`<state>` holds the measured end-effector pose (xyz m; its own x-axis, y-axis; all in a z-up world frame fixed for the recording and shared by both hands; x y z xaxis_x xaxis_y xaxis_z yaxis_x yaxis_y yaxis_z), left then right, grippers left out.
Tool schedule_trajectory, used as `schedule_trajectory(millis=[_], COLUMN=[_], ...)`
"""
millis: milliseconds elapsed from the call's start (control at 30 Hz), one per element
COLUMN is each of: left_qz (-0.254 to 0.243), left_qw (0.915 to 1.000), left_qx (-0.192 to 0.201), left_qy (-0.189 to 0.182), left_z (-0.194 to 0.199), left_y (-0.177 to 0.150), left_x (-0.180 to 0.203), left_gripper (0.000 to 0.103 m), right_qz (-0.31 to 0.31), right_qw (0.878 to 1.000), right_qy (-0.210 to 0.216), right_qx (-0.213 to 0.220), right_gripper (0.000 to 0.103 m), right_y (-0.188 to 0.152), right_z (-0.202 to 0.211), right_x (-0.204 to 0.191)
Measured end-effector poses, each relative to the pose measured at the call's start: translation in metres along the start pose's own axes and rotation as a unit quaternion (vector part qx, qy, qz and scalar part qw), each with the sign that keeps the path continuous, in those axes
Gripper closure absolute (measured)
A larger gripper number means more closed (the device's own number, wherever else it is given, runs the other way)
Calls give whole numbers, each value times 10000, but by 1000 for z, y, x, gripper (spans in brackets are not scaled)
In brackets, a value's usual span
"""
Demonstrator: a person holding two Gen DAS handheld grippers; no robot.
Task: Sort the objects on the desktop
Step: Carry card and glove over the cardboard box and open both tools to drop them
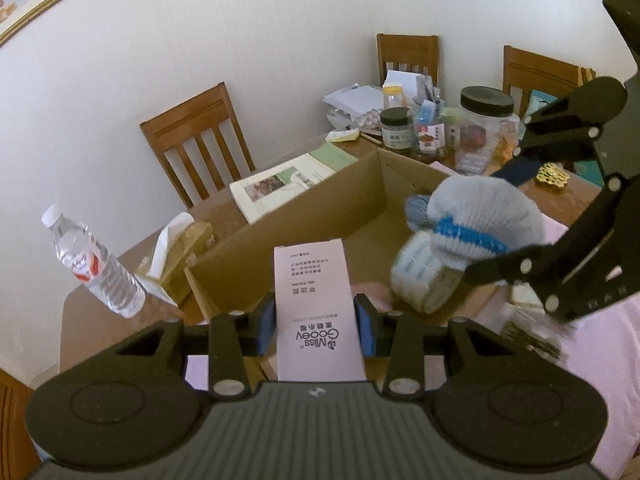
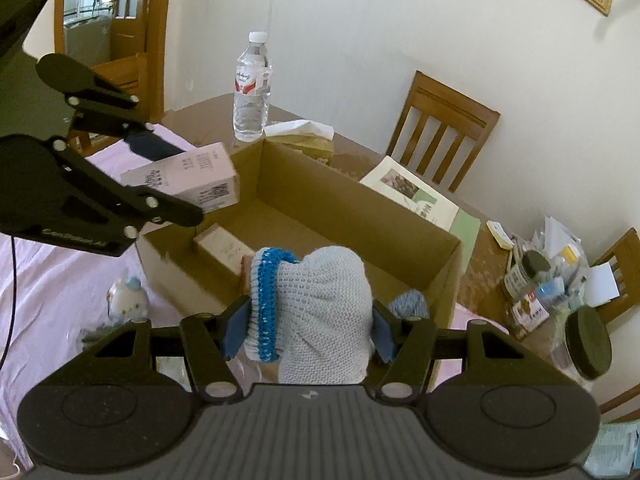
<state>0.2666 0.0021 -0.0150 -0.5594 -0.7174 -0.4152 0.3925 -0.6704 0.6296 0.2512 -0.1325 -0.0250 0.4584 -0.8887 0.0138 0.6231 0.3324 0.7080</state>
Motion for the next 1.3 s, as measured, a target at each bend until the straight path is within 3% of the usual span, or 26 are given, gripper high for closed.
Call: schedule_trajectory(millis=[200,267,300,367,400,433,933,1300], left_qz=[-34,-48,-45,-31,-14,8,-106,54], left_qw=[10000,10000,9999,9999,9999,9999,9996,9966], left_qx=[51,31,26,-1,-3,13,-161,-779], left_qy=[-58,-80,-87,-130,-142,-106,-184,246], left_z=[-21,-29,-33,-40,-43,-45,-43,-4], left_y=[5,6,6,7,7,7,-2,-15], left_x=[-18,-21,-23,-26,-27,-27,-21,5], left_gripper=[63,63,61,46,30,22,14,11], right_qz=[-38,-36,-31,-22,-41,-69,-485,-517], right_qw=[10000,9999,10000,10000,10000,10000,9985,9984], right_qy=[47,114,87,85,80,61,-225,182], right_qx=[-49,-59,-23,32,23,-3,-155,-169], right_gripper=[35,27,16,12,12,12,7,6], right_y=[18,21,22,23,23,23,5,-29], right_z=[-17,-20,-21,-21,-21,-22,-12,12], right_x=[-4,-7,-8,-10,-10,-9,4,8])
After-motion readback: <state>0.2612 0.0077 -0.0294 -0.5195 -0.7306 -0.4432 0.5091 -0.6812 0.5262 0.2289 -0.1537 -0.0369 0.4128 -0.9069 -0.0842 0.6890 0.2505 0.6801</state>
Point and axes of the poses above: each gripper's, at about its wrist camera, not at the fingertips, and z roughly against the way its jaws point, x to its right, y to its top, the point moved 4 cm from there along -z, roughly the way its jaws point, and after that the axes turned 15 degrees about -z, right-handed, at the moved point
